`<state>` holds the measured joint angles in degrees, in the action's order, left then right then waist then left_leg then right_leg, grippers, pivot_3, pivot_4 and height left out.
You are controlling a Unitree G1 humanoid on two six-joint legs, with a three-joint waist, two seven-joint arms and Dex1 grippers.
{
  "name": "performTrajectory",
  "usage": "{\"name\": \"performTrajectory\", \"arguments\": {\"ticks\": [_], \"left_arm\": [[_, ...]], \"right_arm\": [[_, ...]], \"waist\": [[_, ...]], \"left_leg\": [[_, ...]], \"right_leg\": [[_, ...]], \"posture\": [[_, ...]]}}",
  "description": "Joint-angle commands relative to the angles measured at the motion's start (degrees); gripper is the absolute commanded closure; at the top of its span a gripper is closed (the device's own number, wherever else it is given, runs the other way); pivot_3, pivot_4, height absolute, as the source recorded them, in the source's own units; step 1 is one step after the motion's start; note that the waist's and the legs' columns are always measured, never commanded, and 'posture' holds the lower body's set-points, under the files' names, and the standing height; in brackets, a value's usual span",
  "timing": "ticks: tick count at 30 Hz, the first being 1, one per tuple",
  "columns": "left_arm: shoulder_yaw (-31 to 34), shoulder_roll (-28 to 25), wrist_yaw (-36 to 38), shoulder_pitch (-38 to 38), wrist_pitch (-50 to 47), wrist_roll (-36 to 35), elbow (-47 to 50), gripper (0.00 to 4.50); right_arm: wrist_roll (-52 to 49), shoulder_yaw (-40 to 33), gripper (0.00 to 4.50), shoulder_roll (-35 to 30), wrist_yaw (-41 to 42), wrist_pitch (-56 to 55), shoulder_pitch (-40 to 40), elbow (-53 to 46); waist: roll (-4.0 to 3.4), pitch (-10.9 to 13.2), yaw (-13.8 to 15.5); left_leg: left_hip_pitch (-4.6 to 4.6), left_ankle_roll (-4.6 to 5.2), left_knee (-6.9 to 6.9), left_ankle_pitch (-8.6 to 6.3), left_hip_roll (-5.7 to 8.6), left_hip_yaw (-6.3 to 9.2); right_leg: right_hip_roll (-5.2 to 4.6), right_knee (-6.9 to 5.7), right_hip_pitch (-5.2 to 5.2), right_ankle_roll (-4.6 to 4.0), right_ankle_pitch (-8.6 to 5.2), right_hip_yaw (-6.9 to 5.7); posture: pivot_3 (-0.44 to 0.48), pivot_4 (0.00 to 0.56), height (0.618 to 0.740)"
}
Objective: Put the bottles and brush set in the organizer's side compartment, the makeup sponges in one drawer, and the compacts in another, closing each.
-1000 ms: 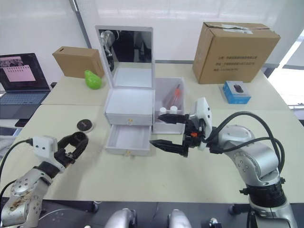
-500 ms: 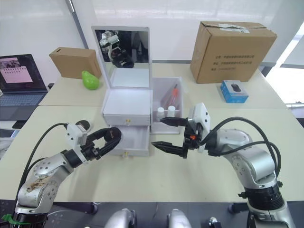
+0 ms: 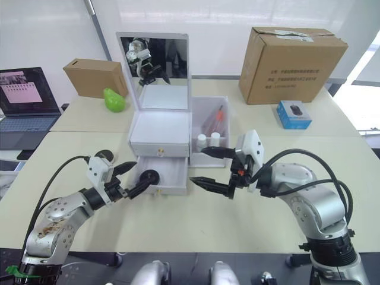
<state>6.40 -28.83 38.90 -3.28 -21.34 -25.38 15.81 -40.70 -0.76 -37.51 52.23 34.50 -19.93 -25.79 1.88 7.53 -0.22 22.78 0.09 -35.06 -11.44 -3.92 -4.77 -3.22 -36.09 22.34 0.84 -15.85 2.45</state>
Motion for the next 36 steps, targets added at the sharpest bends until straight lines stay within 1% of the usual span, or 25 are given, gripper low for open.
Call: {"name": "performTrajectory", "arguments": {"ticks": [1, 5, 7, 9, 10, 11, 14, 15, 17, 18, 21, 25, 29, 32, 34, 36], "left_arm": [[2.86, -0.18, -0.52, -0.82, 0.23, -1.69, 0.76, 0.04], [9.85, -1.69, 0.07, 0.82, -0.22, -5.55, -0.23, 0.04], [16.33, -3.99, 1.55, 2.66, -0.21, -7.82, -3.74, 0.04], [25.27, -8.78, 2.78, 5.55, 2.51, -7.09, -12.65, 0.04], [27.99, -10.52, 3.11, 6.5, 4.22, -6.2, -16.22, 0.04], [30.37, -12.96, 2.07, 7.1, 8.15, -3.5, -23.05, 0.04], [33.91, -17.49, 0.42, 8.32, 16.45, 1.46, -36.15, 0.04], [35.14, -18.26, 0.7, 8.63, 17.54, 1.44, -38.2, 0.04], [37.11, -19.76, 1.43, 9.39, 19.21, 1.31, -41.66, 0.04], [37.44, -20.27, 1.74, 9.54, 19.91, 1.36, -42.86, 0.04], [37.65, -22.11, 3.18, 10.3, 22.26, 2.35, -46.59, 0.04], [37.26, -21.76, 5.21, 10.63, 21.21, 1.05, -45.12, 0.04], [36.26, -19.14, 5.37, 11.69, 19.18, -0.12, -39.06, 0.04], [33.56, -14.45, 3.14, 11.61, 15.04, -2.18, -30.49, 0.04], [29.11, -9.6, 1.31, 11.63, 11.59, -3.43, -22.17, 0.04], [25.11, -4.88, -2.98, 10.31, 9.88, -2.62, -16.2, 0.04]], "right_arm": [[-1.15, -2.64, 0.0, -0.8, -0.17, -0.32, -0.3, -1.4], [-0.84, -5.9, 0.0, -2.92, 0.1, -0.64, 1.55, -0.05], [-0.75, -9.99, 0.0, -5.08, 0.8, -1.12, 4.6, 1.94], [2.14, -16.52, 0.0, -8.5, 2.64, -3.77, 11.58, 6.77], [3.36, -18.73, 0.0, -9.54, 3.15, -5.07, 14.14, 8.69], [5.77, -21.23, 0.0, -10.53, 3.01, -7.75, 16.65, 12.34], [10.05, -26.6, 0.0, -12.1, 3.52, -14.3, 21.48, 21.55], [11.1, -28.01, 0.0, -12.4, 3.96, -16.11, 22.85, 24.09], [12.05, -30.56, 0.0, -12.48, 5.01, -18.66, 25.76, 27.91], [12.25, -31.14, 0.0, -12.4, 5.29, -19.44, 26.45, 28.91], [12.12, -33.04, 0.0, -11.25, 5.18, -20.9, 27.99, 31.3], [11.79, -31.79, 0.0, -9.15, 4.84, -21.0, 28.99, 29.66], [11.05, -28.8, 0.0, -6.93, 3.72, -19.33, 26.34, 25.99], [7.47, -24.58, 0.0, -4.73, 3.24, -15.35, 22.33, 19.41], [4.75, -20.28, 0.0, -2.85, 2.98, -12.65, 18.23, 14.07], [1.57, -16.62, 0.0, -1.21, 2.46, -9.61, 13.6, 9.48]], "waist": [[0.0, 0.0, -0.05], [0.0, 0.0, -0.11], [0.0, 0.0, -0.14], [0.01, 0.0, -0.16], [0.03, 0.0, -0.15], [0.03, 0.0, -0.14], [-0.01, 0.02, -0.22], [-0.03, 0.03, -0.19], [-0.01, 0.04, 0.12], [0.01, 0.04, 0.25], [0.01, 0.04, 0.3], [0.01, 0.03, 0.25], [-0.04, 0.01, -0.08], [-0.09, 0.01, -0.44], [-0.11, 0.0, -0.53], [-0.19, 0.03, -0.52]], "left_leg": [[0.0, 0.0, -0.01, 0.0, 0.0, 0.0], [0.0, 0.0, -0.01, 0.0, -0.02, 0.01], [-0.01, 0.0, 0.0, 0.0, -0.02, 0.01], [-0.05, 0.0, 0.01, 0.0, -0.02, 0.0], [-0.06, 0.0, 0.03, 0.0, -0.03, -0.01], [-0.09, 0.0, 0.05, 0.0, -0.02, -0.02], [-0.17, 0.0, 0.08, 0.0, 0.04, -0.12], [-0.22, -0.01, 0.08, -0.01, 0.06, -0.17], [-0.32, -0.12, 0.13, -0.07, 0.01, -0.21], [-0.36, -0.46, 0.14, -0.28, -0.02, -0.24], [-0.36, -0.49, 0.18, -0.3, -0.03, -0.25], [-0.37, -0.5, 0.27, -0.3, -0.05, -0.26], [-0.33, -0.5, 0.3, -0.3, -0.07, -0.23], [-0.34, -0.5, 0.3, -0.3, -0.08, -0.2], [-0.34, -0.49, 0.29, -0.3, -0.1, -0.17], [-0.34, -0.48, 0.24, -0.29, -0.09, -0.16]], "right_leg": [[0.0, 0.0, 0.0, 0.0, 0.0, 0.0], [0.02, 0.0, 0.0, 0.0, 0.0, -0.01], [0.01, 0.0, 0.0, 0.0, 0.0, -0.01], [0.01, 0.0, -0.02, 0.0, 0.0, -0.02], [0.01, 0.01, -0.02, -0.01, -0.01, -0.03], [0.01, 0.04, -0.02, -0.05, -0.04, -0.06], [-0.14, 0.05, 0.0, -0.16, -0.13, -0.08], [-0.19, 0.06, -0.01, -0.36, -0.24, -0.07], [-0.34, 0.11, 0.07, -0.41, -0.32, -0.08], [-0.37, 0.14, 0.11, -0.41, -0.32, -0.08], [-0.44, 0.13, 0.12, -0.42, -0.31, -0.07], [-0.45, 0.12, 0.1, -0.41, -0.29, -0.07], [-0.44, 0.07, -0.05, -0.22, -0.18, -0.01], [-0.42, 0.03, -0.05, -0.09, -0.11, 0.02], [-0.36, 0.01, -0.07, 0.0, -0.05, 0.05], [-0.32, 0.01, -0.1, 0.04, -0.04, 0.09]], "posture": [[0.0, 0.15, 0.74], [0.0, 0.15, 0.74], [0.0, 0.15, 0.74], [0.0, 0.15, 0.74], [0.0, 0.15, 0.74], [0.0, 0.15, 0.74], [0.0, 0.15, 0.74], [0.0, 0.15, 0.74], [0.0, 0.15, 0.74], [0.0, 0.15, 0.74], [0.0, 0.15, 0.74], [0.0, 0.15, 0.74], [0.0, 0.15, 0.74], [0.0, 0.15, 0.74], [0.0, 0.15, 0.74], [0.0, 0.15, 0.74]]}}
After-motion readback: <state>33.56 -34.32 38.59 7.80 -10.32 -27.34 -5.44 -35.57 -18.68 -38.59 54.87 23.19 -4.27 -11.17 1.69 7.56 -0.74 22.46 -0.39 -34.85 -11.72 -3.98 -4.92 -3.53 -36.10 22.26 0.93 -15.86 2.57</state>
